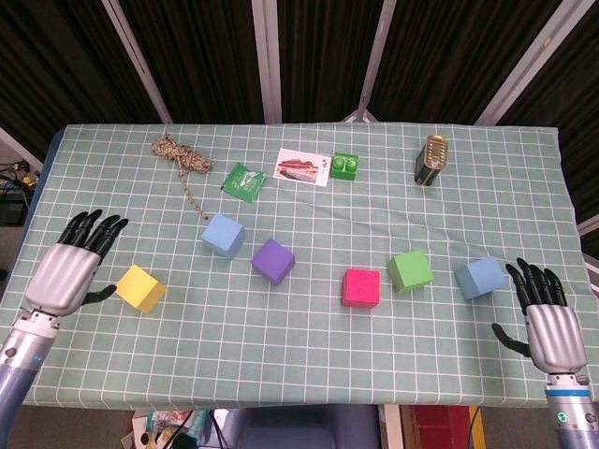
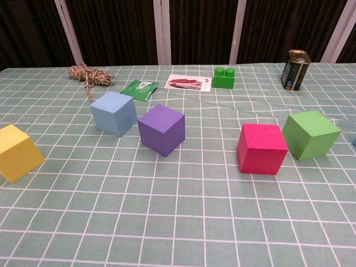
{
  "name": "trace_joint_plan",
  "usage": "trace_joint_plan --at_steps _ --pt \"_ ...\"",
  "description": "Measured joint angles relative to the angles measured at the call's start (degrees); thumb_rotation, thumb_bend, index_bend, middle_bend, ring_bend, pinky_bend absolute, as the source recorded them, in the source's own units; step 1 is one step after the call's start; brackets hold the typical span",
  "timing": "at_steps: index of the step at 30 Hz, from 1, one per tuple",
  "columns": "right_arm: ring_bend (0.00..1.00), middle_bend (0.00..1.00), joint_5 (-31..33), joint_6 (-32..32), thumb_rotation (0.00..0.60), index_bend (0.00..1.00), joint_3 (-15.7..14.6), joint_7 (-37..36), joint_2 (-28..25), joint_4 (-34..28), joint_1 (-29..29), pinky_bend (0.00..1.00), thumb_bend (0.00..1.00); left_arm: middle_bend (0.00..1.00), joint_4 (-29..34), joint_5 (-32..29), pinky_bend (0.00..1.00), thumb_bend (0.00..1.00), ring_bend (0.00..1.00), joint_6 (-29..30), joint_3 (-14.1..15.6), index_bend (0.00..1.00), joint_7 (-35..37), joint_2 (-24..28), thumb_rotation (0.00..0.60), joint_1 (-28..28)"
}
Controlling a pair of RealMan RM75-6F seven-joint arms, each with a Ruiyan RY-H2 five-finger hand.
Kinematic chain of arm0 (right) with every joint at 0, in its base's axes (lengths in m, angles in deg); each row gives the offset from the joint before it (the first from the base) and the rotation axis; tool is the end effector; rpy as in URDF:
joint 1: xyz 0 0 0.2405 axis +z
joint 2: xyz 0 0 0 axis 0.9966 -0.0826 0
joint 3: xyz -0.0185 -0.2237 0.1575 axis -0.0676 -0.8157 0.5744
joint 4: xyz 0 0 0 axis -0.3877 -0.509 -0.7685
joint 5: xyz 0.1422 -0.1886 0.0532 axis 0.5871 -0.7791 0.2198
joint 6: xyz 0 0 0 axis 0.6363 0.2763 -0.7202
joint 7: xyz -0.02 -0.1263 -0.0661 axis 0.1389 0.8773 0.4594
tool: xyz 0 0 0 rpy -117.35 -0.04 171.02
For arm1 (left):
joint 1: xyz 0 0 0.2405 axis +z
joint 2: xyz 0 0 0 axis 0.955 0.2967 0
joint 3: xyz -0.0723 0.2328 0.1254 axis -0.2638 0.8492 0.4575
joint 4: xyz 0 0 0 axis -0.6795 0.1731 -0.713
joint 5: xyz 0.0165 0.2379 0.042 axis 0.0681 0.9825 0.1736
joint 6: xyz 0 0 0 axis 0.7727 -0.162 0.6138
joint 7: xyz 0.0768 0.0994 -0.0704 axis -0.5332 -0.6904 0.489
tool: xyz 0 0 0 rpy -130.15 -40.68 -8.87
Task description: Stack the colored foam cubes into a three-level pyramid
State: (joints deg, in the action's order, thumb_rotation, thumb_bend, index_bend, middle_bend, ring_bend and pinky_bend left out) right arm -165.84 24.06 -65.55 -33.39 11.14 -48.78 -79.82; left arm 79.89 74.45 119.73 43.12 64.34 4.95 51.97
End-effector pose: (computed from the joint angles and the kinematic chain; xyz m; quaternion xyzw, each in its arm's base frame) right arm -0.3334 -0.1942 0.1268 0.5936 -0.3842 0.3918 0.5887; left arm -0.2300 0.2816 0.1320 -0.7196 -0.2602 -0.3516 0.5394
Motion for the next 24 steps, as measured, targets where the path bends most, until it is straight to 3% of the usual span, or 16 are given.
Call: trace_joint_plan --at_steps 6,11,24 --pt "0.0 0.0 1.0 -0.6 0.6 0.0 0.2 -1.3 -0.2 0.0 0.0 0.02 0.25 0.18 0.2 -7.7 0.08 0.04 0.0 -9.8 -3.1 0.05 -6.1 -1.1 0.6 -8.3" --pt "0.0 0.0 1.6 -0.9 0.6 0.0 0.5 -2.4 -0.4 -0.1 0.0 0.02 0.25 0.18 -1.5 -13.6 0.08 0.05 0.0 -15.9 -4.4 0.05 -11.1 -5.1 0.6 -15.0" --pt "0.0 0.0 3.2 -2.0 0.6 0.0 0.9 -3.9 -0.5 -0.4 0.2 0.02 0.25 0.17 -10.1 -24.1 0.08 0.06 0.0 -25.9 -4.0 0.04 -18.9 -15.8 0.6 -28.2"
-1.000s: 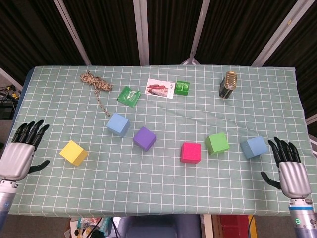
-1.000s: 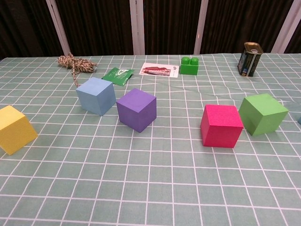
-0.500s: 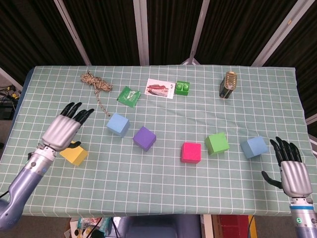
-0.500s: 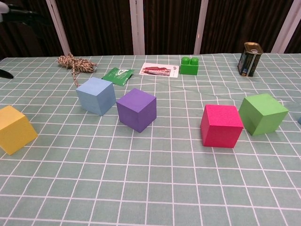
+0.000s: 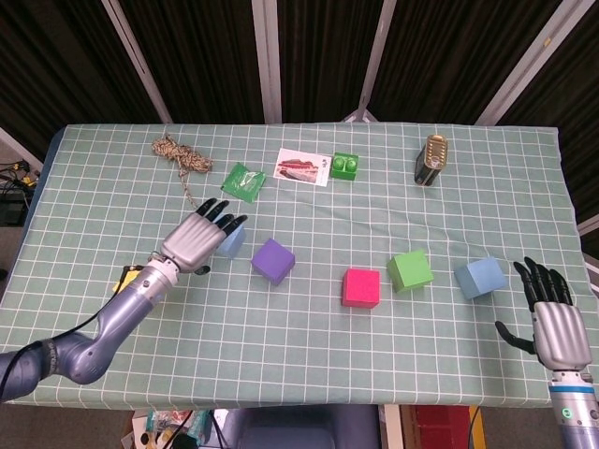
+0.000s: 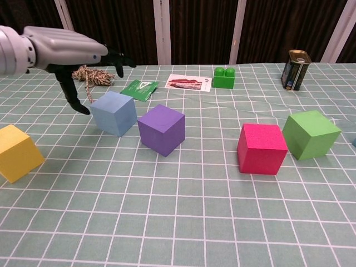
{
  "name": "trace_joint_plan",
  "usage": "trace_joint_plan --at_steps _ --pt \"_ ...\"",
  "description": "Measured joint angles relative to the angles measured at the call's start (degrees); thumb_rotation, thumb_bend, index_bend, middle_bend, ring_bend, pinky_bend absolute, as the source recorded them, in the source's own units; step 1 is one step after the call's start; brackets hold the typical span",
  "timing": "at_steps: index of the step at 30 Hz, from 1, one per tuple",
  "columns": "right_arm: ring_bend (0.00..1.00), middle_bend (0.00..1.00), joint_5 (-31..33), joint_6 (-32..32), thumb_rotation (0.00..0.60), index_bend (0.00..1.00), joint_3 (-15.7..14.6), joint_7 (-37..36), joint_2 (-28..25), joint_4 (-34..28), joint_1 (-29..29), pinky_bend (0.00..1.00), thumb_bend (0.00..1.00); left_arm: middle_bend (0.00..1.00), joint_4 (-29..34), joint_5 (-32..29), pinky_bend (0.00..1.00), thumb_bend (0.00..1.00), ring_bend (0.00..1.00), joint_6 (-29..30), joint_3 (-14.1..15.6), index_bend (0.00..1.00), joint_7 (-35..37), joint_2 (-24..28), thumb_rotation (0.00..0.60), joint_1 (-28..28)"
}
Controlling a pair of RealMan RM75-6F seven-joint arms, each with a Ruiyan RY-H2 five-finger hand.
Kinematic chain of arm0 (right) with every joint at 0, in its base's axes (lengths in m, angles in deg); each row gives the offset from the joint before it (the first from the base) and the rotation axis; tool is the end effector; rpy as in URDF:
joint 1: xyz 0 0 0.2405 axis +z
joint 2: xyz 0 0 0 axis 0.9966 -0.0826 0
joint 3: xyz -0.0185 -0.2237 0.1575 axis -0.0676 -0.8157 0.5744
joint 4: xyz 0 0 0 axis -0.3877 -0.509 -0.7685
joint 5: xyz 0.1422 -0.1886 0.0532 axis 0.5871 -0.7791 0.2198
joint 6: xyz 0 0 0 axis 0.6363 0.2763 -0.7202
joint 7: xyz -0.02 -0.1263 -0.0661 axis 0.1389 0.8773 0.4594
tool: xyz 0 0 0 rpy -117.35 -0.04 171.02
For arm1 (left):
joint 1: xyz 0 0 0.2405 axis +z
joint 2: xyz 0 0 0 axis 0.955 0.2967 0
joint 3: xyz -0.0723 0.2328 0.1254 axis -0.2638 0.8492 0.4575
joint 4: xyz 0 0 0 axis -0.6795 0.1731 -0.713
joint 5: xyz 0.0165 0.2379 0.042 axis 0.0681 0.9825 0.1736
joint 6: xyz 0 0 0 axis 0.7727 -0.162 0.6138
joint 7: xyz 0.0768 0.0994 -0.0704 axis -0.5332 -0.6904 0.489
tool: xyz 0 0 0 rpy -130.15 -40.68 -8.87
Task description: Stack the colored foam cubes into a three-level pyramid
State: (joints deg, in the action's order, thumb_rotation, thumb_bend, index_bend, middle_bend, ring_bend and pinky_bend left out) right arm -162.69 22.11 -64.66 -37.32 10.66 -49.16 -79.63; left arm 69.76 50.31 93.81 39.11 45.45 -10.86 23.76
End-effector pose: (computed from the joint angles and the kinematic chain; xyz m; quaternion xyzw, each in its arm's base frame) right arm -0.3398 -0.1989 0.1295 0.5674 -0.4210 0.3986 0.5848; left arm -0.1148 0.3861 0.0145 -0.8394 -0.2128 -0.2719 0.4198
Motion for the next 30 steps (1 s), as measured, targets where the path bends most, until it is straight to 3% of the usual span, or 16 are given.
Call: trace_joint_plan --at_steps 22,30 --pt "0.0 0.0 1.5 -1.5 0.6 0.0 0.3 -2.2 -0.4 -0.3 0.3 0.02 0.25 0.12 -10.5 -8.2 0.08 0.22 0.0 -3.1 3.1 0.03 -2.7 -12.7 0.6 -11.1" --pt "0.0 0.0 1.8 -1.7 0.6 0.0 0.3 -2.5 -0.6 -0.6 0.2 0.02 0.25 0.18 -13.3 -10.3 0.08 0.31 0.0 -1.8 3.9 0.05 -2.4 -17.0 0.6 -13.4"
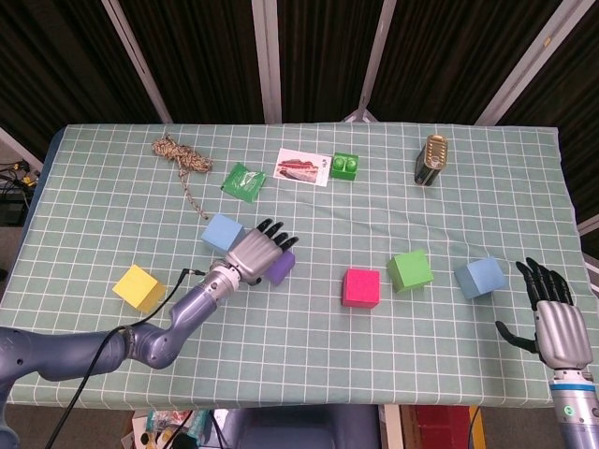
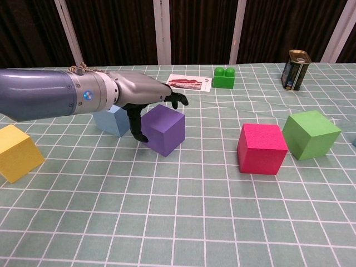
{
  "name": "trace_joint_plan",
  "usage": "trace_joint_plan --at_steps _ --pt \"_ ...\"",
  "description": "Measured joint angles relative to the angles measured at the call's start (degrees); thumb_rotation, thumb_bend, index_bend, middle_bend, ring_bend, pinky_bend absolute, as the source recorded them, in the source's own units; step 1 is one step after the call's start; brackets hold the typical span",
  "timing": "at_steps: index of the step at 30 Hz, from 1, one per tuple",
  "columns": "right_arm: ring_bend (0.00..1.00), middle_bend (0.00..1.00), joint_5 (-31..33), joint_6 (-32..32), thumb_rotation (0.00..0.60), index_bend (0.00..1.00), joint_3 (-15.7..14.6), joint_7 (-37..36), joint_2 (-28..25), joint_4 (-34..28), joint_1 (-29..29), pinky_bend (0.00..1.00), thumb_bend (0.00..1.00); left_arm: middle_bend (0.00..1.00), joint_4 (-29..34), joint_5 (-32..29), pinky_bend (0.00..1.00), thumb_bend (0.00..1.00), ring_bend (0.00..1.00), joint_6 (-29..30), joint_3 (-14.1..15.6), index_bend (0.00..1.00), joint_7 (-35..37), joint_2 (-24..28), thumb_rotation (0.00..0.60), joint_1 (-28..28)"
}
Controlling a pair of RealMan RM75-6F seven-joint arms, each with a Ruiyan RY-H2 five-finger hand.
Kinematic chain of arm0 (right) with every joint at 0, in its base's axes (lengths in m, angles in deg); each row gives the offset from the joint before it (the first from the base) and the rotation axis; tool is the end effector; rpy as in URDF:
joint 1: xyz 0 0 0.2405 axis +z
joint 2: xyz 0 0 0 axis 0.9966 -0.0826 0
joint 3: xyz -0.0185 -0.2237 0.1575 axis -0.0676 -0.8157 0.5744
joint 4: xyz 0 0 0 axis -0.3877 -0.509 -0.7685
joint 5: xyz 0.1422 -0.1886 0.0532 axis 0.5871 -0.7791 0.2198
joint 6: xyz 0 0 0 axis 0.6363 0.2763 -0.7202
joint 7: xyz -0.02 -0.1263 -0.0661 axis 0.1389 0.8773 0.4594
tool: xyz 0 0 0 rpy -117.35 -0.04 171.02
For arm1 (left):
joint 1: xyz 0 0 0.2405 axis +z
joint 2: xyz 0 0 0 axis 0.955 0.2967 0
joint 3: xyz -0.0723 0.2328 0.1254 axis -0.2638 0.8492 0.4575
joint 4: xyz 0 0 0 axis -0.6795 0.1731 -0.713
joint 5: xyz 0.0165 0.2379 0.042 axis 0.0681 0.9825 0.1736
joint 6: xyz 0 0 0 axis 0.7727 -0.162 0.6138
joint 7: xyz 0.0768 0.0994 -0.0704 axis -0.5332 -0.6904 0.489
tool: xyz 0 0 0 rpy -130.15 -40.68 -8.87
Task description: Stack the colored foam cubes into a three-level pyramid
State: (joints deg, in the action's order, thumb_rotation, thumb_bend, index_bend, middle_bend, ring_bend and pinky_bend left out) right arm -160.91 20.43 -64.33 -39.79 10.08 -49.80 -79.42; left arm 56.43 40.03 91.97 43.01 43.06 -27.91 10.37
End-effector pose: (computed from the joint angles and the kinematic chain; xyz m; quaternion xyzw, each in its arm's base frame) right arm -0.3426 -0.2010 0.1303 0.5531 -0.4465 0.4012 0.5777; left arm -0.0598 0.3941 -0.0862 -0.8684 -0.2166 -0.2583 0.3637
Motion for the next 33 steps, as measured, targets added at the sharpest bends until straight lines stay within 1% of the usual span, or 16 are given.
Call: trace_joint_plan --at_steps 3,6,13,16,22,29,33 --pt "0.0 0.0 0.1 0.0 0.6 0.0 0.0 -0.1 -0.1 -0.1 0.0 0.02 0.25 0.24 -0.2 -0.5 0.09 0.32 0.0 1.4 0.0 0.07 0.2 -1.0 0.6 -0.3" --pt "0.0 0.0 0.1 0.0 0.6 0.0 0.0 -0.2 -0.2 -0.2 -0.1 0.02 0.25 0.29 -0.4 -0.9 0.1 0.32 0.0 3.4 0.2 0.09 -0.1 -1.9 0.6 -0.4" --pt "0.0 0.0 0.0 0.0 0.6 0.0 -0.1 -0.3 -0.3 -0.4 -0.2 0.02 0.25 0.31 1.1 -2.8 0.1 0.32 0.0 9.0 0.1 0.11 -1.0 -3.7 0.6 0.0" --pt "0.0 0.0 -0.1 0.1 0.6 0.0 -0.1 -0.3 -0.3 -0.5 -0.2 0.02 0.25 0.3 2.6 -4.9 0.1 0.32 0.0 11.9 -0.5 0.12 -1.7 -4.4 0.6 0.3" --pt "0.0 0.0 -0.2 0.1 0.6 0.0 -0.2 -0.3 -0.3 -0.5 -0.1 0.02 0.25 0.3 6.4 -12.8 0.1 0.32 0.0 18.1 -2.1 0.11 -5.6 -5.9 0.6 0.2" --pt "0.0 0.0 -0.5 0.3 0.6 0.0 -0.3 -0.4 -0.3 -0.5 -0.2 0.02 0.25 0.3 10.8 -24.3 0.1 0.32 0.0 25.5 -5.5 0.12 -12.1 -8.1 0.6 -1.6" --pt "0.0 0.0 -0.6 0.3 0.6 0.0 -0.2 -0.4 -0.3 -0.5 -0.2 0.02 0.25 0.3 12.3 -27.8 0.1 0.32 0.0 29.3 -7.2 0.12 -15.6 -9.5 0.6 -3.4"
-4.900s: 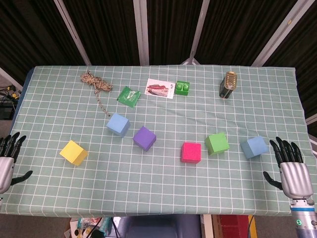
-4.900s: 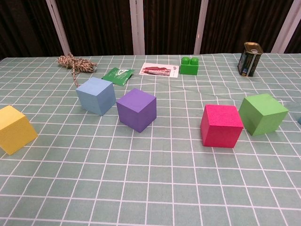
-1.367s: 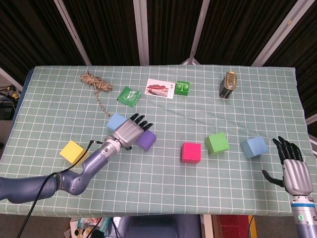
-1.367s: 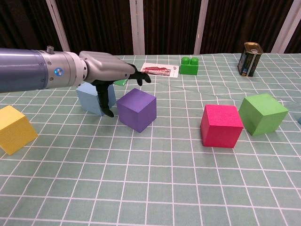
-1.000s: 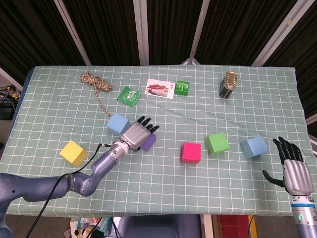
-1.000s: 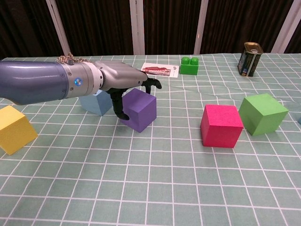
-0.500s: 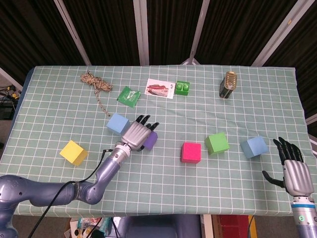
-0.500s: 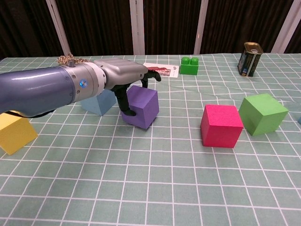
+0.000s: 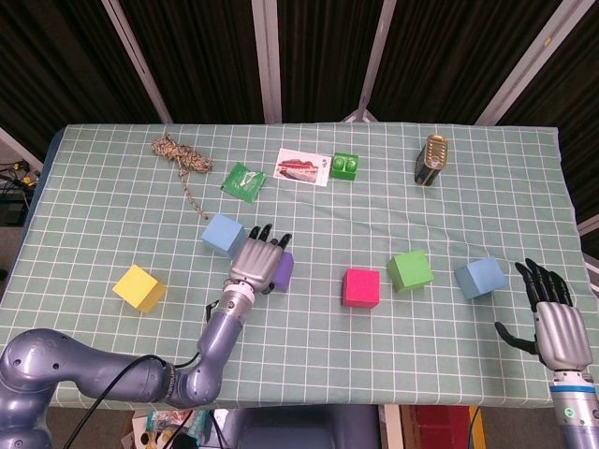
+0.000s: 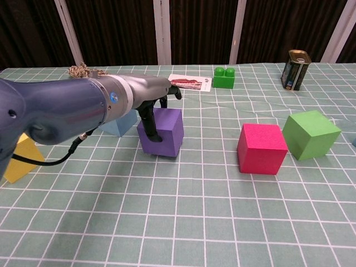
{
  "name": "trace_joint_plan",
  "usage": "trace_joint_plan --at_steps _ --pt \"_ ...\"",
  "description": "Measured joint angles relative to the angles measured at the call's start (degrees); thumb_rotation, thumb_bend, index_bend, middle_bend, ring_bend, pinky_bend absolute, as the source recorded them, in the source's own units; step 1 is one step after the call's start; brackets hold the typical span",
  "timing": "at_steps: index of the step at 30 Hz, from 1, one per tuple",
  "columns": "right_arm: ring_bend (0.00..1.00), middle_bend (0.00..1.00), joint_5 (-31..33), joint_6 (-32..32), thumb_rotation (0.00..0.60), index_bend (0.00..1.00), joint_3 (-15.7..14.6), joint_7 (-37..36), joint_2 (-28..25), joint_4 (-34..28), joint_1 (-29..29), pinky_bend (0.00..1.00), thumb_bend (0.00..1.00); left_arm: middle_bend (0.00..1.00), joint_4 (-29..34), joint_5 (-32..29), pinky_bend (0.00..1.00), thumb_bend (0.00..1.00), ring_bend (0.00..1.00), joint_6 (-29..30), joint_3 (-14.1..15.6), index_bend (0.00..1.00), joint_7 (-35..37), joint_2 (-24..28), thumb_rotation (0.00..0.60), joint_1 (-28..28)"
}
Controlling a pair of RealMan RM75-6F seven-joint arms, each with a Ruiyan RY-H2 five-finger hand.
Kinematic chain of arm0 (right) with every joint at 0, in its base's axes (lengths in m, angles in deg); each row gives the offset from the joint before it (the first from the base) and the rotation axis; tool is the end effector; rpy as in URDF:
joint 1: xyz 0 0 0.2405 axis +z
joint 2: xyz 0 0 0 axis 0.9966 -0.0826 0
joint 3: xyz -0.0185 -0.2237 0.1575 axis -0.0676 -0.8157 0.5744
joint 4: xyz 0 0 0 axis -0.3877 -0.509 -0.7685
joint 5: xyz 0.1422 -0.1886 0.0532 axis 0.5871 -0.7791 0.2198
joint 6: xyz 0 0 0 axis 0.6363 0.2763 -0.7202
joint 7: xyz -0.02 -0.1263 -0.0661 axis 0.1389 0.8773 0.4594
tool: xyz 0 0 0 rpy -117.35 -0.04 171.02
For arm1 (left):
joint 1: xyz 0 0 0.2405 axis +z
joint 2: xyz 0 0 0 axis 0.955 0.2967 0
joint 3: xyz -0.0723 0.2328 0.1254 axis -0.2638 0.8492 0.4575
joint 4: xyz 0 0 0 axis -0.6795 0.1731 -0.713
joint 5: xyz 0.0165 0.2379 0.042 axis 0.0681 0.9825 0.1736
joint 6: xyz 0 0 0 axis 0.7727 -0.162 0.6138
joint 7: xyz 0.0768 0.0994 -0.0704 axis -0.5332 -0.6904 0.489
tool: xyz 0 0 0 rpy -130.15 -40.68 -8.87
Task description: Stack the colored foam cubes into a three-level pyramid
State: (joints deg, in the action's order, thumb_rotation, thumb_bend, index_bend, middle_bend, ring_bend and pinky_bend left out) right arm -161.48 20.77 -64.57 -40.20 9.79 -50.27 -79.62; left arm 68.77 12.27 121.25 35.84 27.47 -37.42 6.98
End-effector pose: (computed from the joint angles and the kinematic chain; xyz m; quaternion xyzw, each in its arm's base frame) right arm -0.3407 -0.1988 0.1309 0.5535 -0.4474 0.4050 0.5741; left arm -0.0086 0.3475 -0.0947 -0.7685 -0.3632 -0.2634 0.4561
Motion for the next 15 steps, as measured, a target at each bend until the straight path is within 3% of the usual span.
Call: trace_joint_plan --at_steps 6,15 --pt "0.0 0.0 0.0 0.0 0.6 0.0 0.0 -0.1 0.0 0.1 0.0 0.02 0.25 0.3 1.0 -3.5 0.1 0.32 0.0 1.6 -2.2 0.12 -1.3 -1.7 0.6 -1.7" --pt "0.0 0.0 -0.2 0.1 0.6 0.0 0.0 -0.4 0.0 0.1 0.0 0.02 0.25 0.3 -0.8 -5.9 0.1 0.32 0.0 3.4 -3.2 0.12 -3.5 -4.5 0.6 -3.9"
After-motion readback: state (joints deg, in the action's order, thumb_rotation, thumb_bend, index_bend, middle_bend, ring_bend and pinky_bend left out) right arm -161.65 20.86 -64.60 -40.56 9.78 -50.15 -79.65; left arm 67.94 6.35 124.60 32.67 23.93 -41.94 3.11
